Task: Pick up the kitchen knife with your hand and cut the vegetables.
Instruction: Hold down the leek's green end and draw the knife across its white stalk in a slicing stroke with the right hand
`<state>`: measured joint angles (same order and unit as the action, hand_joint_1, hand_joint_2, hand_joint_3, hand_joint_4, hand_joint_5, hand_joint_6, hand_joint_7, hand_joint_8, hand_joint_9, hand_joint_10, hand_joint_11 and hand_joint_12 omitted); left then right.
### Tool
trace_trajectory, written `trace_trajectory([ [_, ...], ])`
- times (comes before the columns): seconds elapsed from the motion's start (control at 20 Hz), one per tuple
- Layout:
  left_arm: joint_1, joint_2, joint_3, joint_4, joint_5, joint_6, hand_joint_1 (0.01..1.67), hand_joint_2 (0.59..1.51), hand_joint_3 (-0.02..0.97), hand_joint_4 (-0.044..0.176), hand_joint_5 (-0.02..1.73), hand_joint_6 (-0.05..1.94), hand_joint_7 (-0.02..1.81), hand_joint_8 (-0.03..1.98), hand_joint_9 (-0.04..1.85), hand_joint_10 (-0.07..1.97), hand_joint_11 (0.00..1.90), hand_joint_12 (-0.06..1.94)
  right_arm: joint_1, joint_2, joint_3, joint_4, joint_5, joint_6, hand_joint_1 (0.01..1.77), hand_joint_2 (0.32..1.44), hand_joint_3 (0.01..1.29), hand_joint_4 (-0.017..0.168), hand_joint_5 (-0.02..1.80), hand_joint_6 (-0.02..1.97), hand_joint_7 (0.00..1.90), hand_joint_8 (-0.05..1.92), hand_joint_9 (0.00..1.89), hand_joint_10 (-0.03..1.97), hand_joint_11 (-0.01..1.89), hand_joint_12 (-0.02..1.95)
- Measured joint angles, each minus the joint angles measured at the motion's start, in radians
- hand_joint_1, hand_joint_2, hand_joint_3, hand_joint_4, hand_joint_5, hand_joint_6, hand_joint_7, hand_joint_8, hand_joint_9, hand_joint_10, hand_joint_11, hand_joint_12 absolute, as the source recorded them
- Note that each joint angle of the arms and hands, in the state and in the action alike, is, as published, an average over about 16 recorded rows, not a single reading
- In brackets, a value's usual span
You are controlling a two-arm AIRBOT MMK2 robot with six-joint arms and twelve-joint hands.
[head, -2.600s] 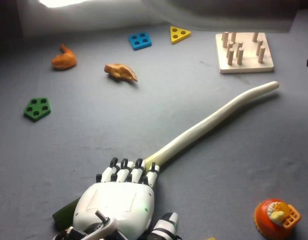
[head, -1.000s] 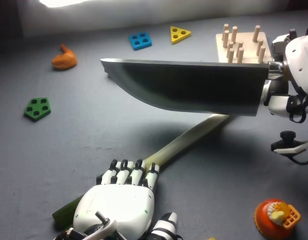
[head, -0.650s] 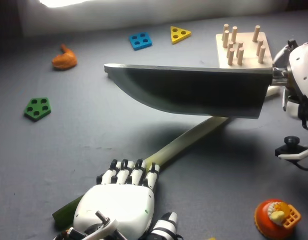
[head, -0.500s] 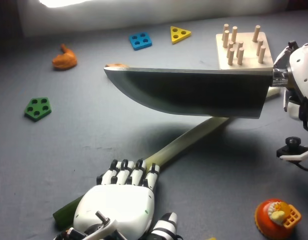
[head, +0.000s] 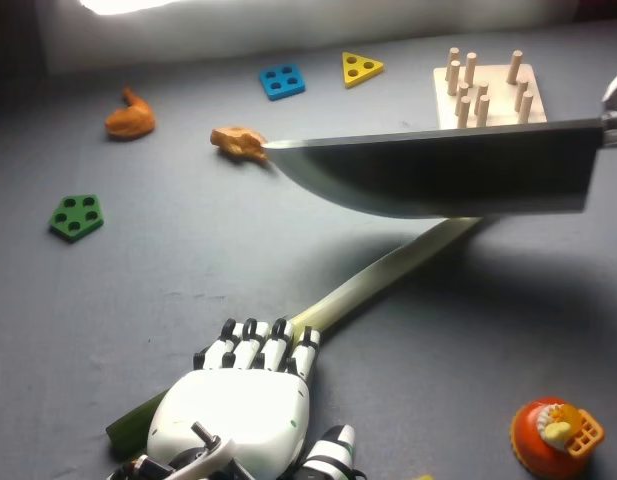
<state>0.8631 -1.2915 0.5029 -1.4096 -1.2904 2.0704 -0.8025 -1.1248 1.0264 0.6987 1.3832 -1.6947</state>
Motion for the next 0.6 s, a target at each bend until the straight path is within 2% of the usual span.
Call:
trace_trajectory([
  [0.1, 0.0, 0.0, 0.0, 0.0, 0.0, 0.0, 0.02, 1.509, 0.054, 0.0, 0.04, 0.0, -0.01, -0.01, 0.02, -0.01, 0.02, 0.0, -0.005, 0.021, -0.001, -0.011, -0.006, 0.004, 1.44, 0.58, 1.13, 0.165, 1.34, 1.89, 1.51, 1.75, 1.56, 1.77, 1.56, 1.81],
  [0.3, 0.0, 0.0, 0.0, 0.0, -0.001, 0.0, 0.02, 1.509, 0.064, 0.001, 0.05, 0.0, -0.01, -0.01, 0.02, -0.01, 0.02, 0.0, -0.001, 0.056, -0.001, -0.031, -0.017, 0.015, 1.4, 0.57, 1.16, 0.127, 1.28, 1.91, 1.51, 1.75, 1.56, 1.77, 1.57, 1.81],
  [0.6, 0.0, 0.0, 0.0, 0.001, -0.001, 0.0, 0.02, 1.509, 0.076, 0.001, 0.05, 0.0, -0.01, -0.01, 0.03, -0.01, 0.02, 0.01, 0.06, 0.077, 0.027, -0.041, -0.049, 0.051, 1.4, 0.57, 1.17, 0.125, 1.27, 1.91, 1.51, 1.75, 1.56, 1.77, 1.57, 1.81],
])
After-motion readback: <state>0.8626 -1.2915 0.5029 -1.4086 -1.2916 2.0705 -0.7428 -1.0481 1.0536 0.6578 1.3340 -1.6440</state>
